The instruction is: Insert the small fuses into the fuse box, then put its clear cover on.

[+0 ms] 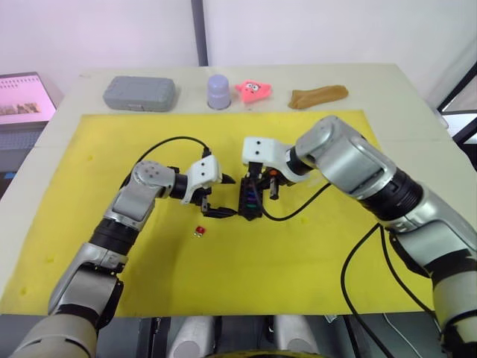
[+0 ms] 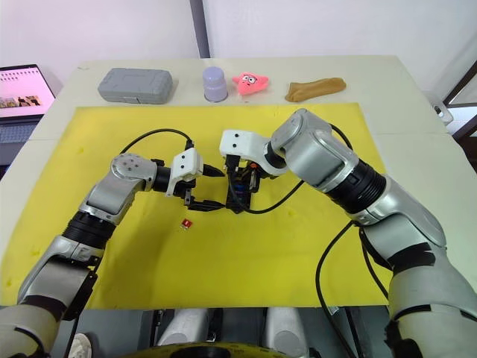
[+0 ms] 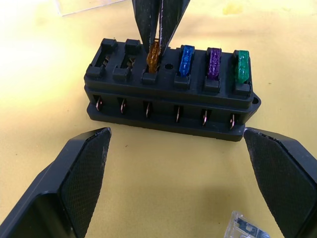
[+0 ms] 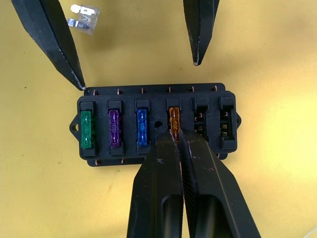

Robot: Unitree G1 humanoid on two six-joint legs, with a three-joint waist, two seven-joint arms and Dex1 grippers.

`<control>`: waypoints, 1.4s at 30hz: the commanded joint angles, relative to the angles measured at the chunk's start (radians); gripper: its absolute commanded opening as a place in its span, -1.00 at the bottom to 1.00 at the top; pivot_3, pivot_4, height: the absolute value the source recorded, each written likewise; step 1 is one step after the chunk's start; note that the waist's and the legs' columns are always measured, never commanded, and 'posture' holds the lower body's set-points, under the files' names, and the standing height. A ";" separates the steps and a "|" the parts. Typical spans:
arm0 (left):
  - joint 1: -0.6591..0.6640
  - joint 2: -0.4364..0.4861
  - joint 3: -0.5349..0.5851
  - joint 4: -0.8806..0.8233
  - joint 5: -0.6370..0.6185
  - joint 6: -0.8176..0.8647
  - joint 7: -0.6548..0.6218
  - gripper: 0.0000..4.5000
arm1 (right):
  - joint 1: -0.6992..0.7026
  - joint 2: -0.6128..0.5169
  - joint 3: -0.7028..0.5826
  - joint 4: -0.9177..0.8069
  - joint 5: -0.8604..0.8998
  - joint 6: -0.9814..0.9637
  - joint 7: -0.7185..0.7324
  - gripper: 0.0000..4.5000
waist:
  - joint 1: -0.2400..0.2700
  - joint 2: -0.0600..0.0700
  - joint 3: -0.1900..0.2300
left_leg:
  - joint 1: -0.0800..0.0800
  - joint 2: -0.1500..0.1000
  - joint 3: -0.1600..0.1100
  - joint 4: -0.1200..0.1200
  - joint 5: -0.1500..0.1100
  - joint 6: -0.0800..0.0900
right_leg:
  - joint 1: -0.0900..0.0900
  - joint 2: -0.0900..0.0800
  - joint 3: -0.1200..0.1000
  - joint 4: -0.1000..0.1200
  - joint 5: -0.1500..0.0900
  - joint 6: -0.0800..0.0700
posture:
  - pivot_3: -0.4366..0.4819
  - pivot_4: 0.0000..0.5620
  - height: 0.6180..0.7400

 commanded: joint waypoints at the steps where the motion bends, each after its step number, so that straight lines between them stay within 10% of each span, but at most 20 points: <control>1: -0.012 0.003 0.021 -0.031 -0.007 -0.010 0.000 1.00 | -0.017 0.003 0.015 0.001 -0.025 -0.002 -0.012 -0.98 | 0.000 0.000 0.000 | 0.000 0.000 0.000 0.000 0.000 0.000 | 0.000 0.000 0.000 0.000 0.000 0.000 | -0.05 -0.47 1.00; 24: -0.015 0.004 0.023 -0.030 -0.006 -0.007 0.002 1.00 | -0.016 0.001 -0.037 -0.008 -0.001 -0.018 -0.020 -0.98 | -0.001 0.000 0.000 | 0.000 0.000 0.000 0.000 0.000 0.000 | 0.000 0.000 0.000 0.000 0.000 0.000 | -0.05 -0.47 1.00; 28: -0.016 0.003 0.022 -0.027 -0.006 -0.009 0.003 1.00 | -0.014 0.002 -0.043 -0.013 0.006 -0.013 -0.022 -0.39 | -0.001 0.000 0.000 | 0.000 0.000 0.000 0.000 0.000 0.000 | 0.000 0.000 0.000 0.000 0.000 0.000 | -0.05 -0.47 1.00; 42: -0.009 0.016 0.030 -0.029 -0.010 -0.007 -0.002 1.00 | -0.010 -0.021 -0.175 -0.100 0.087 0.017 -0.014 -0.39 | 0.000 0.000 0.000 | -0.001 0.000 0.000 0.000 0.000 0.000 | -0.001 0.000 0.000 0.000 0.000 0.000 | -0.05 -0.47 1.00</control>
